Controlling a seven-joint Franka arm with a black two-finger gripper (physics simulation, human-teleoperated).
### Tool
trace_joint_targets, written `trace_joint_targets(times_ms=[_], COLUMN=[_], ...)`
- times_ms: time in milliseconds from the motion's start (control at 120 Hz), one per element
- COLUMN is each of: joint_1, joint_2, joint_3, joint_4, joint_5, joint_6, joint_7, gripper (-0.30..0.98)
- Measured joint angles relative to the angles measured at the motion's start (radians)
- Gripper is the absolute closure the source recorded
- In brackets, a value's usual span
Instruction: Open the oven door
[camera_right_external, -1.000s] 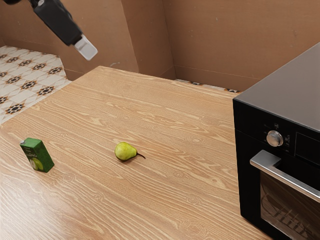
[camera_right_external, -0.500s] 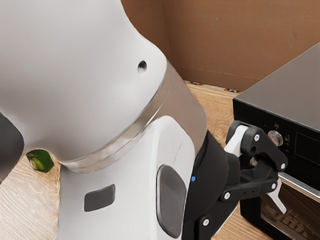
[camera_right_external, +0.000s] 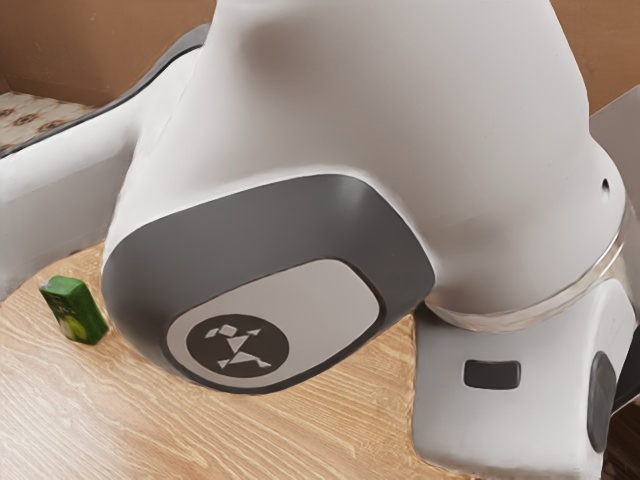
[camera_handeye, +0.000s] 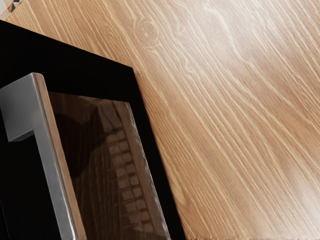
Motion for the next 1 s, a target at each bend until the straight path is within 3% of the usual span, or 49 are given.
trace_joint_targets(times_ms=[183, 475, 1000], joint_1=[0.007, 0.012, 0.012], joint_2=[0.073, 0.122, 0.152], joint_3=[0.006, 0.006, 0.009], joint_4=[0.014, 0.015, -0.014], joint_5=[0.057, 0.095, 0.107], joint_6=[0.007, 0.026, 0.064], joint_7=[0.014, 0.029, 0.045], gripper=[0.0, 0.0, 0.0])
